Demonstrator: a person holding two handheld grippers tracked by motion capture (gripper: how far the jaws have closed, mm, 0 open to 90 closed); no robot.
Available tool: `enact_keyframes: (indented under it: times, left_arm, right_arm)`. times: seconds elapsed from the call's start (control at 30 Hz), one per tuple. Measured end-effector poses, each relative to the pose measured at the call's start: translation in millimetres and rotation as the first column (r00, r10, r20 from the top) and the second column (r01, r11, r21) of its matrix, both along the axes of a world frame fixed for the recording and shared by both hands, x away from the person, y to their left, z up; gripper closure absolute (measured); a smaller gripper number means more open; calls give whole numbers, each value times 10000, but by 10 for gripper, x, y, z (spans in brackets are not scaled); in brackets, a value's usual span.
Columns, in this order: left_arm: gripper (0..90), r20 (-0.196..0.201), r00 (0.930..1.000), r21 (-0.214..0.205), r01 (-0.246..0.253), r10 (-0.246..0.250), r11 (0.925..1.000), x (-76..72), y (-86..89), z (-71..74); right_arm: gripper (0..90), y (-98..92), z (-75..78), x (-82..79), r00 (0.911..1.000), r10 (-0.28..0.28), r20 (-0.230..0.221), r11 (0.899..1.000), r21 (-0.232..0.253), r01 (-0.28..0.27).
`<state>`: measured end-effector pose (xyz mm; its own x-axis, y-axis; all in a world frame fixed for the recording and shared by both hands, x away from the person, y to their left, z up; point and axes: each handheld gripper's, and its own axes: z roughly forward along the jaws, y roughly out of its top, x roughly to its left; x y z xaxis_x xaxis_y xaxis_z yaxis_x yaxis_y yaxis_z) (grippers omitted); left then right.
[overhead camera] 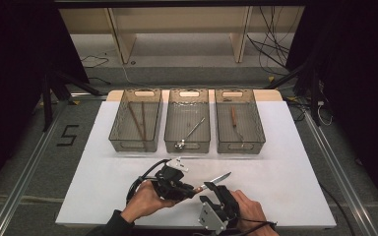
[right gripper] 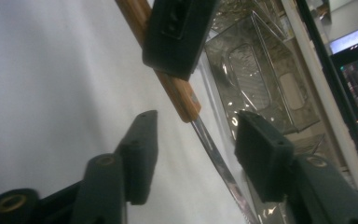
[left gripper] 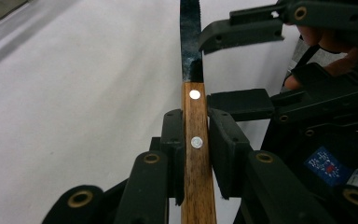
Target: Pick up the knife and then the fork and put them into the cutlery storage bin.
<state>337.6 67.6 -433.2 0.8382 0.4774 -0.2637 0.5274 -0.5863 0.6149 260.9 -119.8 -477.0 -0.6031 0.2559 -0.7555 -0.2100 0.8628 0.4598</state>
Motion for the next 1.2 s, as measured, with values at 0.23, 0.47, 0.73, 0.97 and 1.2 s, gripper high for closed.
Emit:
enact_keyframes:
  times: [0.23,0.47,0.73,0.97,1.2]
  left_arm:
    - [761,-202,9995,97,237,-235,9997,-7,-7,1]
    - [761,-312,9990,86,313,-310,9995,-6,-3,2]
    - [760,-432,9985,3,346,-346,9994,-4,-1,-1]
    - [758,-630,9975,-99,305,-311,9995,11,12,6]
    - [669,-704,9974,-509,117,-153,9986,25,46,47]
  right_arm:
    - [633,77,-58,-51,9970,267,729,9959,-881,-202]
    - [713,99,-87,-71,9916,528,1178,9887,-1457,-353]
    - [784,108,-110,-85,9855,868,1459,9795,-1928,-577]
    - [808,111,-139,-100,9820,1022,1588,9738,-2176,-662]
    - [816,104,-133,-99,9814,1052,1604,9715,-2275,-669]
